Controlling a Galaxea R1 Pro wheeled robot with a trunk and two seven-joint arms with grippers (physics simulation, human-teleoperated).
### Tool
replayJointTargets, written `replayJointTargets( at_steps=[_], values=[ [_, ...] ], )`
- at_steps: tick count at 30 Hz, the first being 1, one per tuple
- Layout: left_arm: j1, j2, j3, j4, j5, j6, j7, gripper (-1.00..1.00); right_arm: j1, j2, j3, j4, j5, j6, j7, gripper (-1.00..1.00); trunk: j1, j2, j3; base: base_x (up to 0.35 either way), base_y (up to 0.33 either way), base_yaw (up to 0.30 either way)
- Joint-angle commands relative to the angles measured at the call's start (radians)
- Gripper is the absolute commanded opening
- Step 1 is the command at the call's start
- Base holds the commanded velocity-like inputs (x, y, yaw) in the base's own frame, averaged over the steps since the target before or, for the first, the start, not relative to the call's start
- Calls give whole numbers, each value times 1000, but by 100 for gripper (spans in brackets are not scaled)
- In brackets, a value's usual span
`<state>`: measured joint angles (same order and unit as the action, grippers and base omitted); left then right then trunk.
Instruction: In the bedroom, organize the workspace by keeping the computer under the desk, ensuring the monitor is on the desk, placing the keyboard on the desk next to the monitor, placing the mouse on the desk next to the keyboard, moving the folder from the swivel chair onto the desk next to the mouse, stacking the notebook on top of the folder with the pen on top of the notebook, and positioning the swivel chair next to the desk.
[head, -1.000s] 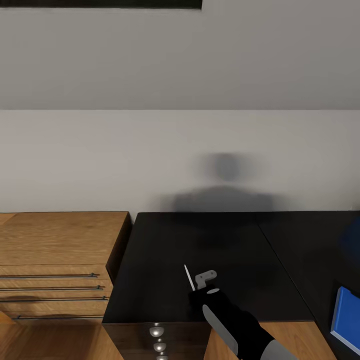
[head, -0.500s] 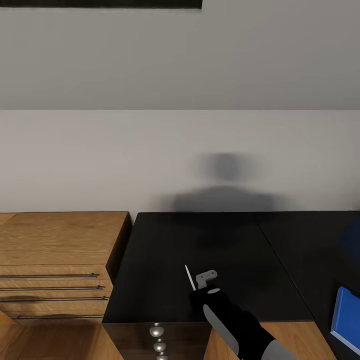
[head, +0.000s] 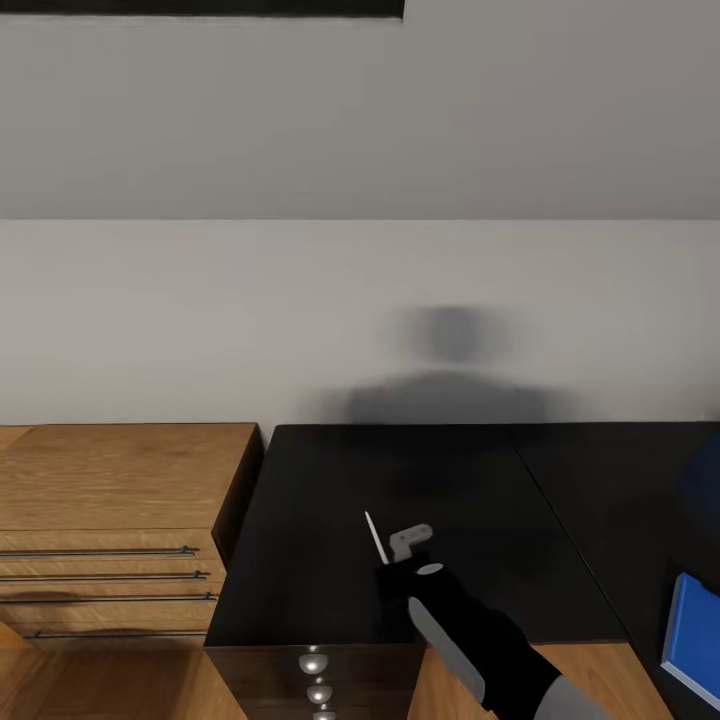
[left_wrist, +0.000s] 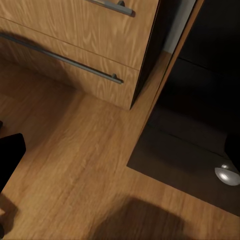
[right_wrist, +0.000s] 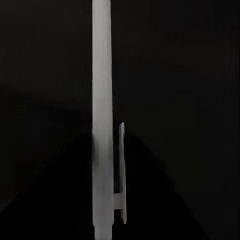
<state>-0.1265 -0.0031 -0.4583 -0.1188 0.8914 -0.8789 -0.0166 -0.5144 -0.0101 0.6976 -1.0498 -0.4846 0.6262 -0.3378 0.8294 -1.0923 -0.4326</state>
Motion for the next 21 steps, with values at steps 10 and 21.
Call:
replayJointTargets(
  at_steps=[10, 21],
  values=[
    [-1, 0, -8, 1, 11, -3, -2, 100, -1, -70, -1, -133, -72, 33, -12, -100, 0, -1, -1, 0, 0, 0],
    [-1, 0, -8, 1, 11, -2, -2, 100, -1, -80, -8, -166, -105, 76, -71, -100, 0, -1, -1, 0, 0, -153]
  ],
)
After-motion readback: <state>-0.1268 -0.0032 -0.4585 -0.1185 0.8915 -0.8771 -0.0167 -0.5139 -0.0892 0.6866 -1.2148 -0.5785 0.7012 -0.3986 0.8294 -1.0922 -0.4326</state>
